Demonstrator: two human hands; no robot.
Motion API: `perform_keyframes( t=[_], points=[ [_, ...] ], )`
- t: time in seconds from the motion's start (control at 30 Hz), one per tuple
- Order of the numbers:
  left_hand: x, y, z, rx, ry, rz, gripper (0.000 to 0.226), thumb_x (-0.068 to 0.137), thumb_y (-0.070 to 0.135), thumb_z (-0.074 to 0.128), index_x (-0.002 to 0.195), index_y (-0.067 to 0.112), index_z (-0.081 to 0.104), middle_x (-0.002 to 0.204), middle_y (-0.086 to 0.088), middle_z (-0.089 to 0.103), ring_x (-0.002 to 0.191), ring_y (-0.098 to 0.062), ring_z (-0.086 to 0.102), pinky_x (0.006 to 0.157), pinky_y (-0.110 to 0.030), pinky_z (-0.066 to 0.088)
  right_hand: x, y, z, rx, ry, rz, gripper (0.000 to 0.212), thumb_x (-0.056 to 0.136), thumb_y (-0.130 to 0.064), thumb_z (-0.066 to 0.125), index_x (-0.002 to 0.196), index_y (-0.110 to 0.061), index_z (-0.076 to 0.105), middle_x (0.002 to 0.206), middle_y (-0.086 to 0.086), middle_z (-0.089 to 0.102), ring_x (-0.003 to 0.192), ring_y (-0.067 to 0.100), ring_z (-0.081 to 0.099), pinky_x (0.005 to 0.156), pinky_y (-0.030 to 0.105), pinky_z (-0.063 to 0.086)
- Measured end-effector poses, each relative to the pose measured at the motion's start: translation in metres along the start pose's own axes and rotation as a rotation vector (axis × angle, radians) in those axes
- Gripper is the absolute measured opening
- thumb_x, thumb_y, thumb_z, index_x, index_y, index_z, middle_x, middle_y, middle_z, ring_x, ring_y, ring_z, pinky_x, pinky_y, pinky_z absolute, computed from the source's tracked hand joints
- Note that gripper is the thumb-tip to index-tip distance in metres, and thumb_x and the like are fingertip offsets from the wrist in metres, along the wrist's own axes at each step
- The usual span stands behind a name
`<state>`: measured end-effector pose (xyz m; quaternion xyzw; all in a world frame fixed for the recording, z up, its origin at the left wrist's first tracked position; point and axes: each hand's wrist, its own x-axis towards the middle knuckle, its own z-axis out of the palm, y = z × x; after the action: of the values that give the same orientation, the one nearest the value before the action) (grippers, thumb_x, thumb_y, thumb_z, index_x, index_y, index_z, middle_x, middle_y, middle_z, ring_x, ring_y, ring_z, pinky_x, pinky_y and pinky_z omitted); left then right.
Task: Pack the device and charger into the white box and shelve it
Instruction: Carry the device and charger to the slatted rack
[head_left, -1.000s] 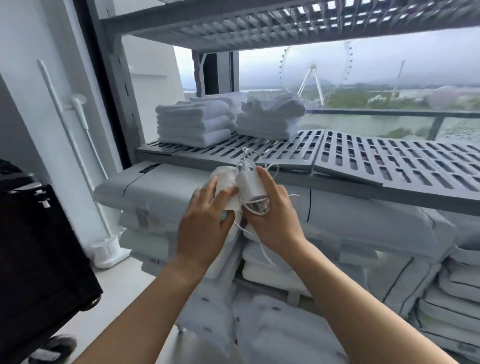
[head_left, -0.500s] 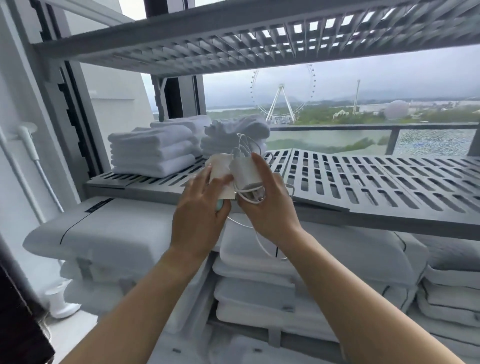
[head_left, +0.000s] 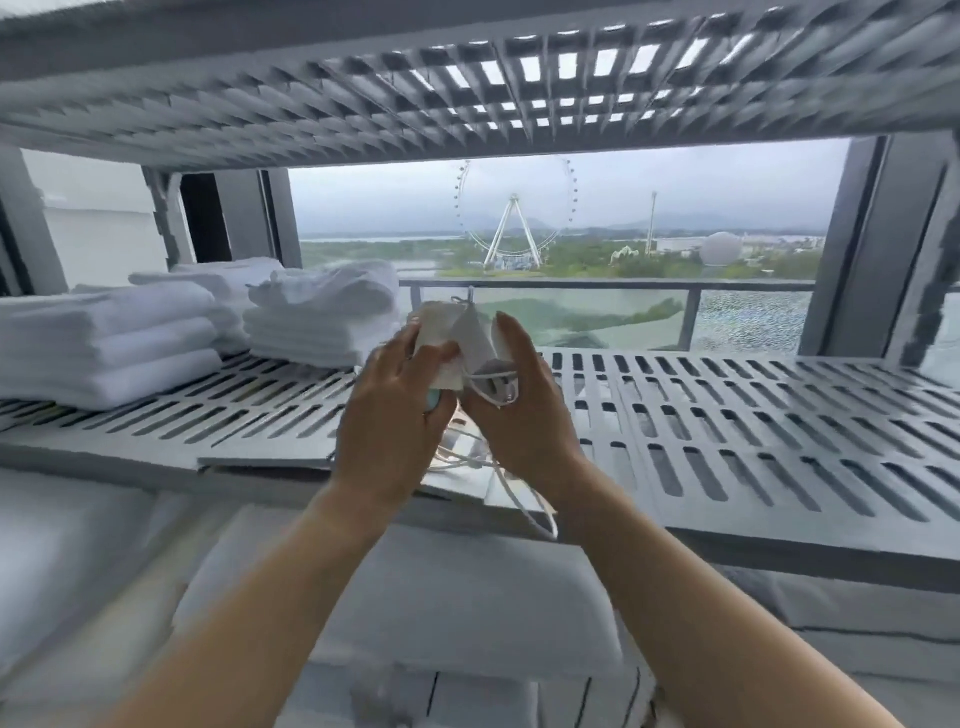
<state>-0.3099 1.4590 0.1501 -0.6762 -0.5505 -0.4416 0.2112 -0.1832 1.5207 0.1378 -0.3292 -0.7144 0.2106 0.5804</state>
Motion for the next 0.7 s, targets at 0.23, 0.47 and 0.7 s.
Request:
perform_keyframes(
  t=[0.23,0.47,0.7],
  points=[
    [0.043,0.065,0.075,0.026,-0.029,0.040,0.039,0.086,0.018,0.058,0.124,0.016,0.051,0.141,-0.010,0.045,0.123,-0.034,0.047,0.095,-0.048,0.047,0.044,0.056,-0.090,-0.164,0.022,-0.091,0.067,0.073,-0.028,0.072,0.125,-0.044,0.032,0.106,0.001,0.052,0.090,0.020,0.056,0.063,0.019,0.048],
    [0.070,0.117,0.149,0.000,-0.078,0.090,0.031,0.083,0.014,0.059,0.114,0.016,0.056,0.134,-0.012,0.051,0.114,-0.037,0.053,0.087,-0.046,0.049,0.067,0.114,-0.165,-0.266,0.024,-0.051,0.069,0.073,-0.025,0.072,0.131,-0.033,0.036,0.113,0.011,0.055,0.093,0.027,0.058,0.075,0.038,0.051],
    [0.088,0.120,0.195,0.041,-0.171,0.067,0.033,0.081,0.013,0.062,0.114,0.016,0.057,0.126,-0.013,0.057,0.106,-0.037,0.057,0.085,-0.045,0.051,0.086,0.155,-0.183,-0.387,-0.054,0.022,0.073,0.076,-0.026,0.068,0.137,-0.032,0.028,0.118,0.017,0.050,0.096,0.033,0.055,0.076,0.038,0.048]
  ],
)
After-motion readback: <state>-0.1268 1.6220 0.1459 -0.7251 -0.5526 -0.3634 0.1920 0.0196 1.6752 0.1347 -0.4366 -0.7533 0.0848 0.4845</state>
